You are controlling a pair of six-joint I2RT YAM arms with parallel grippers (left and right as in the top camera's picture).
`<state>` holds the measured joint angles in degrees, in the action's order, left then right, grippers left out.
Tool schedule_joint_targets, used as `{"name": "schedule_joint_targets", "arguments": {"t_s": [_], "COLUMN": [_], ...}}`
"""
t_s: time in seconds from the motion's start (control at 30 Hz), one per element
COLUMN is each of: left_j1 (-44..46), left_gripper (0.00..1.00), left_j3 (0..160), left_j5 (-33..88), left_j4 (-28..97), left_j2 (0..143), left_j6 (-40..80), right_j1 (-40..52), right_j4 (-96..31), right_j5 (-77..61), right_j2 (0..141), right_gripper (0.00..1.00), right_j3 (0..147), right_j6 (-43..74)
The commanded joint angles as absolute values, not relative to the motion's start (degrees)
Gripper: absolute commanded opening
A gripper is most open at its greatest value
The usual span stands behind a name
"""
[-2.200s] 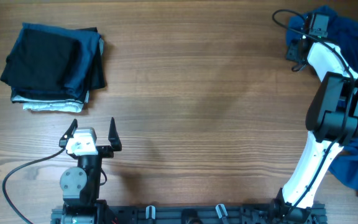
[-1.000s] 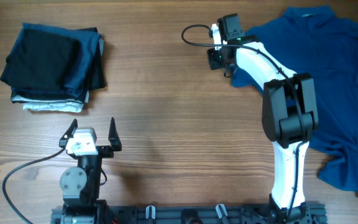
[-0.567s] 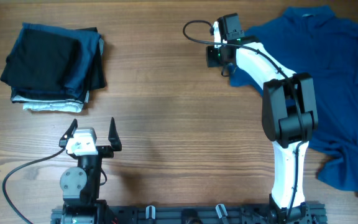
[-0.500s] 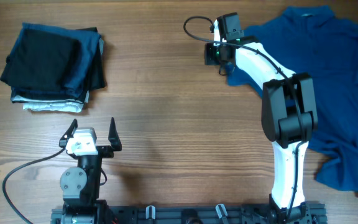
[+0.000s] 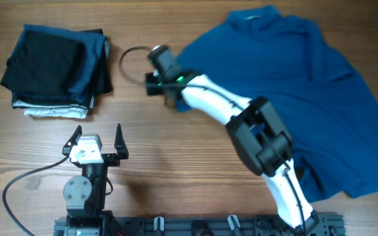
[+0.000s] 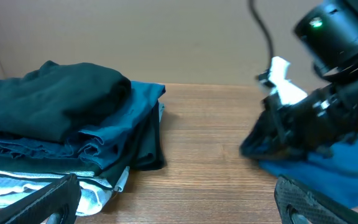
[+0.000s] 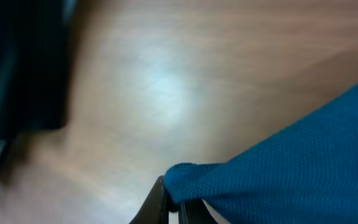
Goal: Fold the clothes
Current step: 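Drag the shirt leftward with the right gripper to spread it flat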
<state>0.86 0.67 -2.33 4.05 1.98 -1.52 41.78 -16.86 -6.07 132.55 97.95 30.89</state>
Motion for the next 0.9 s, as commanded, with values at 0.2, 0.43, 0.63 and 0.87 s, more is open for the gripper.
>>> {"name": "schedule_joint_targets", "arguments": {"t_s": [0.2,0.43,0.63,0.87], "left_j1": [1.23,1.23,1.23,1.23], "left_gripper": [1.0,1.0,1.0,1.0], "left_j3": [0.36,0.36,0.36,0.36], "left_j5": [-3.27,-3.27,-3.27,-3.27], "left_j4": [3.86,3.86,3.86,3.86], "left_j2": [1.58,1.56,1.58,1.56], "left_j6": [-2.79,-2.79,-2.76,-2.79], "right_j1": [51.86,52.4,50.7,43.51], "right_j4": [-11.68,-10.55,-12.49,-26.37], "right_j5": [-7.57,-7.73,-7.46,-0.78], "right_j2": [134.17,133.86,128.9,116.25], "right_gripper": [0.04,0.25,0.7,0.77], "right_j3": [97.86,97.89,97.89,97.89], "right_j6": [31.88,26.96,22.37,22.65]}}
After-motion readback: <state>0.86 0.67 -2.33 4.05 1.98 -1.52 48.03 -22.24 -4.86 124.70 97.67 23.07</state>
